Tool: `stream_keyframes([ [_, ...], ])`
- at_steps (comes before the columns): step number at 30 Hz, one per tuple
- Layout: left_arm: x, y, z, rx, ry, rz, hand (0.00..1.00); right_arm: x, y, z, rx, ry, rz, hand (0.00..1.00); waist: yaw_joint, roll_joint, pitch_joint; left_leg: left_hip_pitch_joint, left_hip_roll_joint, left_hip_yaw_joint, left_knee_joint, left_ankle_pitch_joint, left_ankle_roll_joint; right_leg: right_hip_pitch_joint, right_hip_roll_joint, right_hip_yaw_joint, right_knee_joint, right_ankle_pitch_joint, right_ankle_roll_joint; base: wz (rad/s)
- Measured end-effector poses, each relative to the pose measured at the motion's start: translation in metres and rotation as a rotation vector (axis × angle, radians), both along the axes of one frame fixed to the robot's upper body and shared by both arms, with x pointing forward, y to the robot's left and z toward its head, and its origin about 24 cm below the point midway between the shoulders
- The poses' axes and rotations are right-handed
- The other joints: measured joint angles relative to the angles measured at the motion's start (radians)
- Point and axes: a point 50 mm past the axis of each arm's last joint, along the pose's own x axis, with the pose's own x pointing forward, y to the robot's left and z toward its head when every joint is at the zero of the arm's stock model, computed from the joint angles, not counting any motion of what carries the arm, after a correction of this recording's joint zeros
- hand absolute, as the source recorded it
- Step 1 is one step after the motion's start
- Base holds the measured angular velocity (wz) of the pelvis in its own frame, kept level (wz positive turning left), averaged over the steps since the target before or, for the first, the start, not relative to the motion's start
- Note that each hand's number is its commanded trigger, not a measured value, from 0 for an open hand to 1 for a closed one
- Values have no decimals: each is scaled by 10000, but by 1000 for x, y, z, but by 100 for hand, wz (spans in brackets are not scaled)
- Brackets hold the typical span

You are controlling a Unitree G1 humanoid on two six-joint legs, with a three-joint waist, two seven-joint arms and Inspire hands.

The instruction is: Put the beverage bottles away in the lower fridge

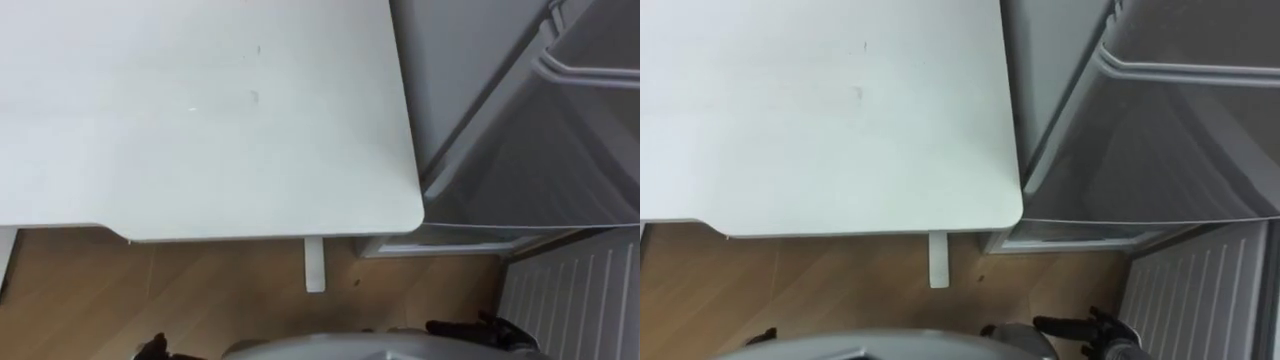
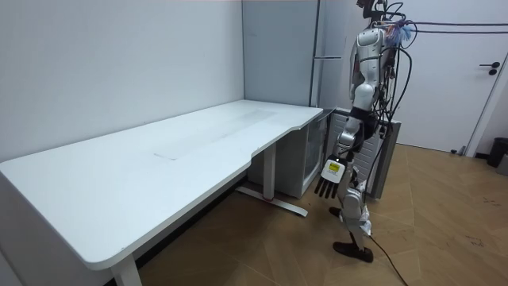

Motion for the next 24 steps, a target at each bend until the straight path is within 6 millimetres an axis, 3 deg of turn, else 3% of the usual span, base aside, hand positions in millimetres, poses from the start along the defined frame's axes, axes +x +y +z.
stream_keyframes([
  [2, 2, 2, 1, 175, -17, -188, 0, 10, -3, 4, -233, -443, 27, 0, -75, -83, 47, -11, 2, 86, 16, 1, -1, -34, 17, 81, 3, 16, -22, -11],
  [4, 3, 5, 2, 290, -87, -109, 0, 30, -10, 13, -801, -1255, 197, 0, -109, -205, 22, -17, -7, 272, 17, 1, -1, -141, 49, 262, 19, 68, -26, -24],
  [10, 7, 16, 6, 621, -241, -214, 0, 92, -22, 58, -3335, -3925, 1883, 0, -382, -280, -33, -12, -16, 548, 23, 0, -1, -267, 113, 525, -17, 177, -31, -14],
  [14, 10, 14, 6, 441, -345, -408, 0, 97, -22, 67, -4275, -3893, 2502, 0, -326, -225, -46, -15, -1, 828, 20, 0, -1, -454, 179, 764, 63, 254, -57, -23],
  [16, 13, 14, 6, 414, -372, -349, 0, 102, -21, 76, -4868, -4111, 2697, 0, -530, -213, -47, -78, -16, 908, 8, 2, 1, -665, 174, 829, 245, 255, -59, -17],
  [20, 16, 13, 7, 402, -498, -360, 0, 113, -24, 93, -5738, -4771, 2309, 0, -577, -229, -38, -190, -91, 1101, -2, 51, 13, -1030, 183, 1104, 494, 264, -80, -22],
  [24, 13, 14, 7, 508, -444, -356, 0, 121, -25, 115, -6669, -5770, 1792, 0, -834, -387, -85, -180, -144, 1115, 13, 75, 27, -1039, 183, 1234, 495, 271, -79, -3],
])
